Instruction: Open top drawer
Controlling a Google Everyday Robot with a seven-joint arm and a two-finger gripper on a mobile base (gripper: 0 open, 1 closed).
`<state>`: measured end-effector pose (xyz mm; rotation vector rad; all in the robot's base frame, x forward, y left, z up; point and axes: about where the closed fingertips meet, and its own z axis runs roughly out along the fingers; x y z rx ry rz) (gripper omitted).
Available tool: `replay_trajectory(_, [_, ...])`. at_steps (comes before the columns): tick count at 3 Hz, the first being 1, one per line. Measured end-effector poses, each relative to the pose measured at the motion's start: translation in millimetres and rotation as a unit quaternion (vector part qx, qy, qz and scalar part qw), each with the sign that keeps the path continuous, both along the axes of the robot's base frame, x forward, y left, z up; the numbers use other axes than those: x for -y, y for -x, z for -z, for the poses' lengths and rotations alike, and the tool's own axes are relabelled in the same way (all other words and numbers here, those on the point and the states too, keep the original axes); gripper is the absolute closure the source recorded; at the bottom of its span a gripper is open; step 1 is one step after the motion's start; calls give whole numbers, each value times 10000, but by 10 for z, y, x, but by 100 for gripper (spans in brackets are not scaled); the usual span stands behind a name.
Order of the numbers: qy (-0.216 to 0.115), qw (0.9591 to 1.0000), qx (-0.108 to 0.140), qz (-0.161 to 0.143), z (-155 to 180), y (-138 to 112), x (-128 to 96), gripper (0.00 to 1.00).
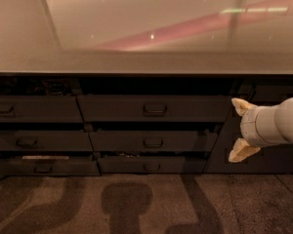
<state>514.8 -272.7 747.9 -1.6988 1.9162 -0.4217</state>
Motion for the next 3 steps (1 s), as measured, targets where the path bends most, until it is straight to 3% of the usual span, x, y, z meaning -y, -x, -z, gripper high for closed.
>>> replay_trajectory(1, [161, 9997, -122, 113, 48, -153, 6, 0])
replay_trajectory(3, [666, 9945, -572, 572, 184, -705, 56, 0])
